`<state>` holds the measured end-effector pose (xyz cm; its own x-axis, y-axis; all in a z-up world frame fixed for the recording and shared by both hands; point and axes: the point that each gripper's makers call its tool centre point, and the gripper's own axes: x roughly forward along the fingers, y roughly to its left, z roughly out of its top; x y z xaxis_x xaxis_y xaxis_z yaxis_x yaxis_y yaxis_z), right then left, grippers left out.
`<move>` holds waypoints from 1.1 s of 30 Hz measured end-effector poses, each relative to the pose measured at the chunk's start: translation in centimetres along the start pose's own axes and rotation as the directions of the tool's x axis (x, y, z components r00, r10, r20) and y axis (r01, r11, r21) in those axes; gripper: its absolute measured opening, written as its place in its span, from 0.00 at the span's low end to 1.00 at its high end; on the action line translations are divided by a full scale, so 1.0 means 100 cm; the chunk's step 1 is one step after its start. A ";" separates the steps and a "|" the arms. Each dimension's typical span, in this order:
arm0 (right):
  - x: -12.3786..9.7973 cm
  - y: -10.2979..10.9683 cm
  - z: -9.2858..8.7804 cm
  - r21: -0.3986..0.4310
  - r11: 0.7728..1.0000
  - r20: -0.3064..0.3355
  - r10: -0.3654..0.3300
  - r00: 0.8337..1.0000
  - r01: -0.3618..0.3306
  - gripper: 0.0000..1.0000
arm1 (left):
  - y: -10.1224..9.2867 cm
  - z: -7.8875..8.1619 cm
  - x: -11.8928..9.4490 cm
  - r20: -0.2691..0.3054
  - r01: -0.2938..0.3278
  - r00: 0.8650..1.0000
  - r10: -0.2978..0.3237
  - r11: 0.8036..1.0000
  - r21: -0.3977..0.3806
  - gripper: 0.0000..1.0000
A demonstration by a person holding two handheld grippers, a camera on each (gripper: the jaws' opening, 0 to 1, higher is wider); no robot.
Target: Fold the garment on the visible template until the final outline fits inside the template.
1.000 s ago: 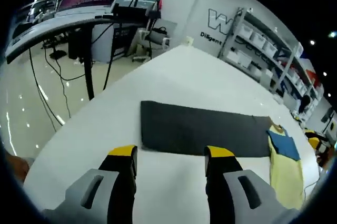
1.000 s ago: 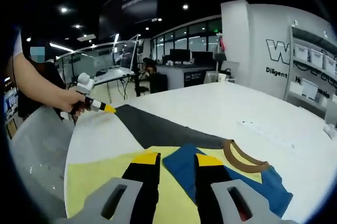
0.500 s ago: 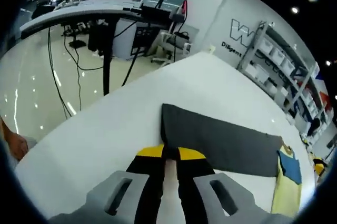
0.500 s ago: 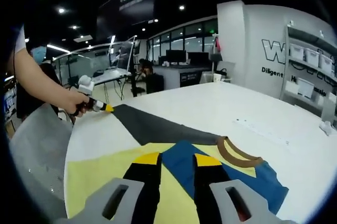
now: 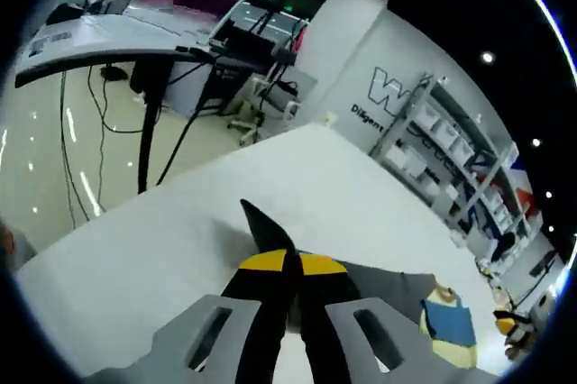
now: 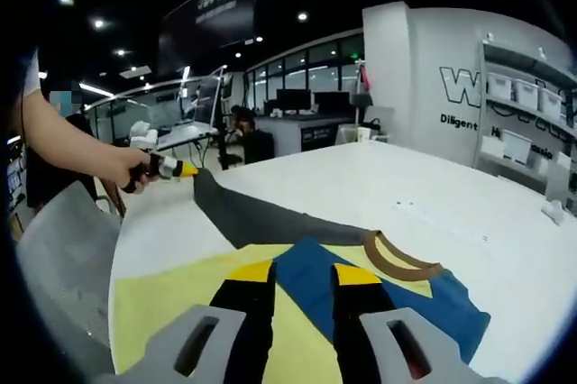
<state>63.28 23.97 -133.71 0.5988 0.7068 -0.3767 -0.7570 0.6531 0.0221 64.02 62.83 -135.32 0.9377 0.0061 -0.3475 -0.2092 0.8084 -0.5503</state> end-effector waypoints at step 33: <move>-0.050 -0.027 -0.035 0.078 0.995 -0.024 -0.065 0.998 0.067 0.55 | -0.289 -0.052 0.018 -0.149 0.604 0.794 -0.590 0.794 0.074 0.03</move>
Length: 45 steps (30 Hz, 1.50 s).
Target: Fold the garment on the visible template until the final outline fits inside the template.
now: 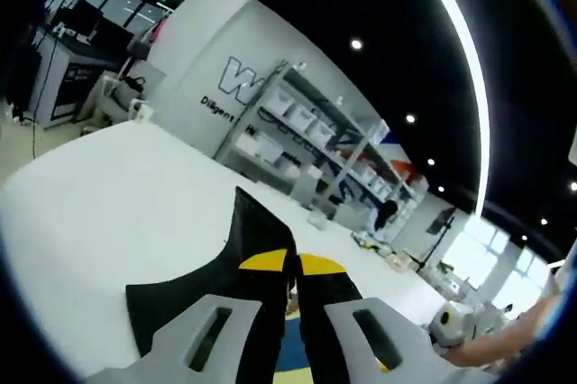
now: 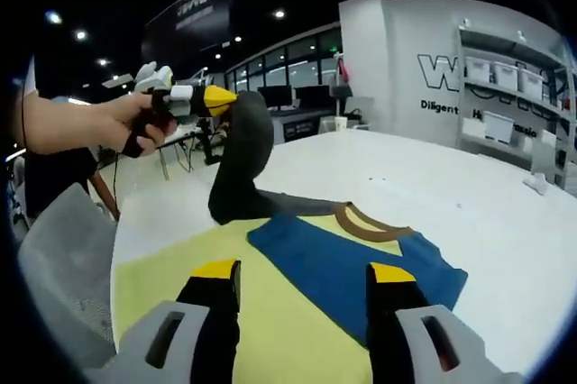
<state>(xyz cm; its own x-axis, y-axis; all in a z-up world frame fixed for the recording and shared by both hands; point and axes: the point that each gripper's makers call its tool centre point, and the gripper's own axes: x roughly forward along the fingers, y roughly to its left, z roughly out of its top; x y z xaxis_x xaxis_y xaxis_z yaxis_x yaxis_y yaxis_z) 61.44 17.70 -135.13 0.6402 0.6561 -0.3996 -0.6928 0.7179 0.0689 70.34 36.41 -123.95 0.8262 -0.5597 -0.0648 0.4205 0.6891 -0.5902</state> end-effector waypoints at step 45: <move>-0.053 -0.029 -0.038 0.096 0.990 -0.001 -0.100 0.995 0.099 0.67 | -0.084 -0.209 0.111 -0.420 0.206 0.892 -0.169 0.978 0.045 0.03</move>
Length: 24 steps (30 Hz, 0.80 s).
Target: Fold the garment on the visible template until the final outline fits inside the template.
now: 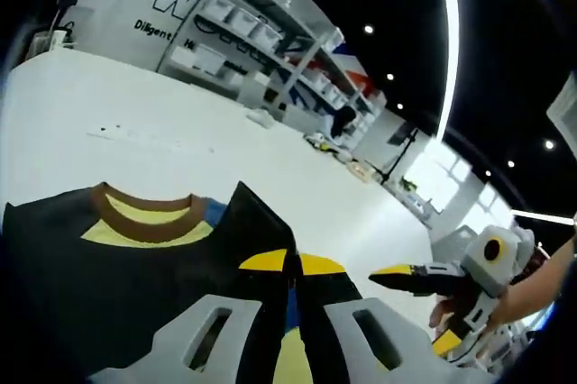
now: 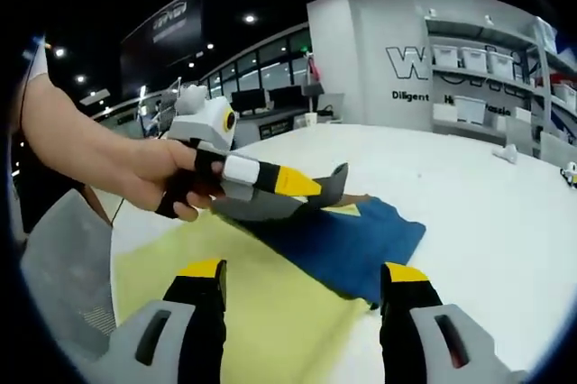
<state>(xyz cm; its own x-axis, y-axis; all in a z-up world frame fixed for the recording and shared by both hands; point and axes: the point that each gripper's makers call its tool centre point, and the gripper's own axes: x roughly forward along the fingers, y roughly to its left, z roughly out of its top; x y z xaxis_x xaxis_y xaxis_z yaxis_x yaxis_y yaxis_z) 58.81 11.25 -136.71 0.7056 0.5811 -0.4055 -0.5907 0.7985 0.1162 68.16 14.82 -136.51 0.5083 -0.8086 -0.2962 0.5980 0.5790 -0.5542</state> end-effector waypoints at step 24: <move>-0.005 -0.003 -0.009 0.013 1.000 -0.012 -0.013 1.000 0.013 0.68 | -0.017 -0.020 0.024 -0.032 0.036 0.999 -0.038 0.997 -0.065 0.22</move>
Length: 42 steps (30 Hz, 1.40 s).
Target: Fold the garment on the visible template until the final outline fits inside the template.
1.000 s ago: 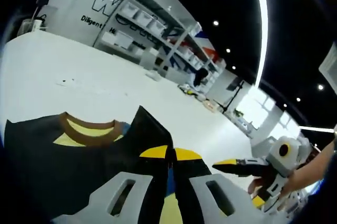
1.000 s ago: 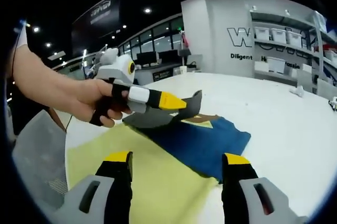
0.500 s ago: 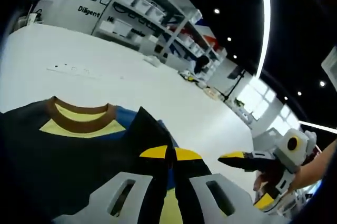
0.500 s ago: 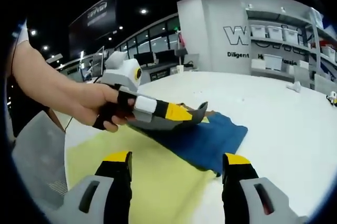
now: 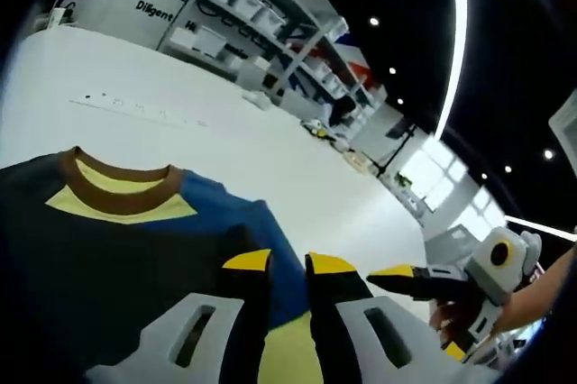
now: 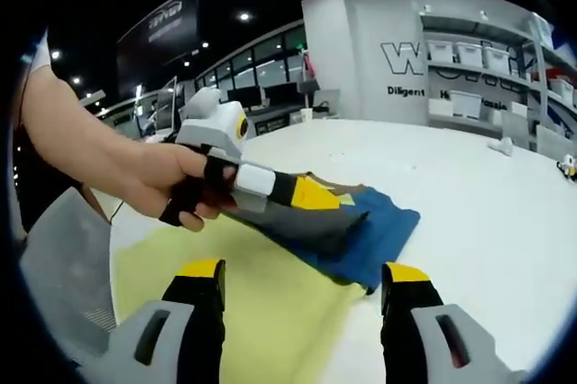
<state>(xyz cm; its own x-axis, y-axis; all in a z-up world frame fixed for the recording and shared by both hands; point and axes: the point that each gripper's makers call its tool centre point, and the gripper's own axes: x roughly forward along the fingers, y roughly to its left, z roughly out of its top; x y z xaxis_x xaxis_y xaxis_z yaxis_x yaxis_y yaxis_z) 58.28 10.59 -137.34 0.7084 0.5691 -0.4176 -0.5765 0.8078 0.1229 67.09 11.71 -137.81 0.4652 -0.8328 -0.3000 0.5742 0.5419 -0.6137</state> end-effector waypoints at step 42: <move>-0.011 0.072 -0.010 -0.177 0.970 -0.051 0.159 0.986 -0.165 0.62 | 0.021 -0.072 -0.259 -0.152 0.004 0.983 0.107 0.803 0.595 0.43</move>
<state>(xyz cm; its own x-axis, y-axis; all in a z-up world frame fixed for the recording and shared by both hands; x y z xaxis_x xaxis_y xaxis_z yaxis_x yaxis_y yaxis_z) 52.90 15.59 -136.91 0.5863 0.6816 -0.4378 -0.7485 0.6625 0.0291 51.40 33.64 -136.57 0.4162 -0.7774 -0.4717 0.8645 0.4990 -0.0596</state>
